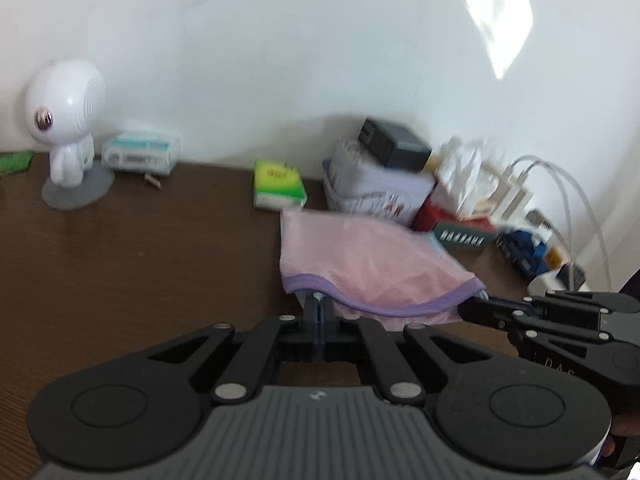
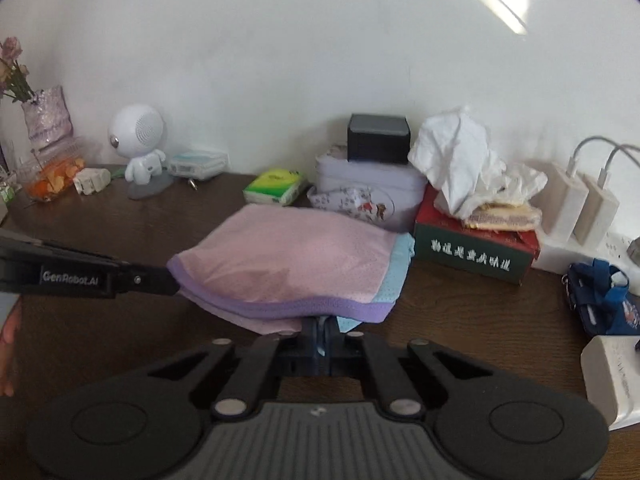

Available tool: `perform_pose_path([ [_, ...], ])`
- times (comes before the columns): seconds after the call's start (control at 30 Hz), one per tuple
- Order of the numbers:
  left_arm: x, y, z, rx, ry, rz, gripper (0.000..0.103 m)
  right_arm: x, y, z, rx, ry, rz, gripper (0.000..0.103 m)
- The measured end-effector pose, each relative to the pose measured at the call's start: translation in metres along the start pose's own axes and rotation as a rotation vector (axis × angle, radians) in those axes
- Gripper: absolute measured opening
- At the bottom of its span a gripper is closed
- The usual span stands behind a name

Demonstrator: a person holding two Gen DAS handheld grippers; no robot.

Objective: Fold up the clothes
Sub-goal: 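Grasp the garment's lavender-trimmed edge with both grippers and lift it, then carry the garment with both grippers and shake it open above the table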

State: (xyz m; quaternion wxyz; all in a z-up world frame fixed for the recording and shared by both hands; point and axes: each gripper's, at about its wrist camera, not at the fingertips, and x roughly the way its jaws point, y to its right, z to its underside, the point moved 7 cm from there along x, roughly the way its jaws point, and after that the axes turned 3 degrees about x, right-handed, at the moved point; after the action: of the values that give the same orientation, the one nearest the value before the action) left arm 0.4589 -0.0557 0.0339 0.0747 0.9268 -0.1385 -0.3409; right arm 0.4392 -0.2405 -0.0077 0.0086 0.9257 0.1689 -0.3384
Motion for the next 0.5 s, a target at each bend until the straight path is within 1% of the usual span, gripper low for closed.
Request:
perform_pose_path([
  [0.03,-0.022,0.007,-0.014,0.009,0.047,0.018,0.001,-0.019,-0.007,-0.014,-0.013,0.049,-0.011,0.002],
  [0.1,-0.078,0.024,-0.043,0.037,0.155,0.053,0.001,-0.060,-0.022,-0.044,-0.039,0.150,-0.030,0.001],
  [0.17,-0.135,0.042,-0.072,0.064,0.262,0.088,0.001,-0.113,-0.039,-0.080,-0.069,0.267,-0.034,0.001],
  [0.23,-0.197,0.057,-0.093,0.104,0.370,0.106,0.001,-0.170,-0.061,-0.106,-0.110,0.376,-0.037,0.001],
  [0.3,-0.248,0.068,-0.100,0.143,0.442,0.105,0.001,-0.227,-0.084,-0.127,-0.155,0.477,-0.037,0.001],
  [0.37,-0.293,0.076,-0.101,0.169,0.504,0.101,0.001,-0.273,-0.106,-0.134,-0.191,0.537,-0.040,0.001],
  [0.47,-0.343,0.080,-0.090,0.175,0.572,0.102,0.001,-0.328,-0.136,-0.133,-0.248,0.625,-0.026,0.001],
  [0.5,-0.352,0.080,-0.081,0.172,0.570,0.107,0.001,-0.341,-0.145,-0.129,-0.266,0.643,-0.024,0.001],
])
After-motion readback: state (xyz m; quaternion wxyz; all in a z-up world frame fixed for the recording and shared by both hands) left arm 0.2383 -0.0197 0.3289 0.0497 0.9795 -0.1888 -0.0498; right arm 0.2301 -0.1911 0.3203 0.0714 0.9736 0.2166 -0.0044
